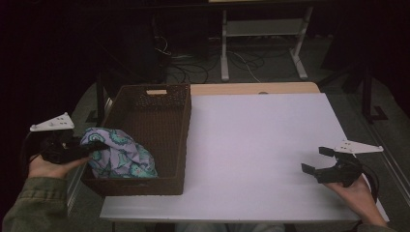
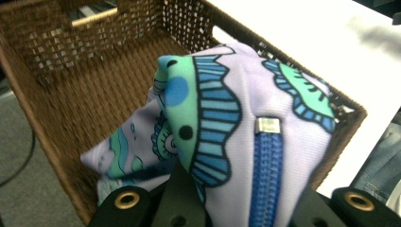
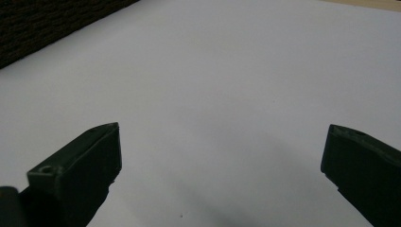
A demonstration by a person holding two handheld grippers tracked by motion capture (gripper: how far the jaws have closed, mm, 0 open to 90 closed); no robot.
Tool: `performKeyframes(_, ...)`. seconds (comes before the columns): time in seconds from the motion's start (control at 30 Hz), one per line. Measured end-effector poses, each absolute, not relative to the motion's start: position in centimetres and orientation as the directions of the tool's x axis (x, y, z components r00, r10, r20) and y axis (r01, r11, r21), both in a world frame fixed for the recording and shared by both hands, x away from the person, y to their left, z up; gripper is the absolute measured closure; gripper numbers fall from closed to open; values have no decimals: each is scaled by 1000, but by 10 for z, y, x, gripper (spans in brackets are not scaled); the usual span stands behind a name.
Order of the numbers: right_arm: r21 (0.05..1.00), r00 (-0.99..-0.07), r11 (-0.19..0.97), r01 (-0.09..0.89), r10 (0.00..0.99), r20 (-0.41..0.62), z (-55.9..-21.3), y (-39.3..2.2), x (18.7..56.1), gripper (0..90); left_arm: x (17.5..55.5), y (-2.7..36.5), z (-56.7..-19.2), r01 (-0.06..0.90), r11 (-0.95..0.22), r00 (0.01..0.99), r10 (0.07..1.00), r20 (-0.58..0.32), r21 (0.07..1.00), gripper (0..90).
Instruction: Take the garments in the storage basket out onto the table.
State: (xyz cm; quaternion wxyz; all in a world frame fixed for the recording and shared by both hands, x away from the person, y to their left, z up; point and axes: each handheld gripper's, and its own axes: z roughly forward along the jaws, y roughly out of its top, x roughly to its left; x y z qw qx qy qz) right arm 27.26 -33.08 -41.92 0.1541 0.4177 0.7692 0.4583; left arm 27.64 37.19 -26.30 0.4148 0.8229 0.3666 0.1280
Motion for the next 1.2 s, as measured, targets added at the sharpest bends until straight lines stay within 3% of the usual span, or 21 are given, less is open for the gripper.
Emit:
performKeyframes(0.73,839,-606,216,499,779,159,-418,-333,273,0,305,365,-180,423,-381,721,691,-51,822,864)
performKeyframes(1.2,841,-608,214,498,778,162,-419,-334,274,0,323,348,-121,352,-517,792,609,46,780,864)
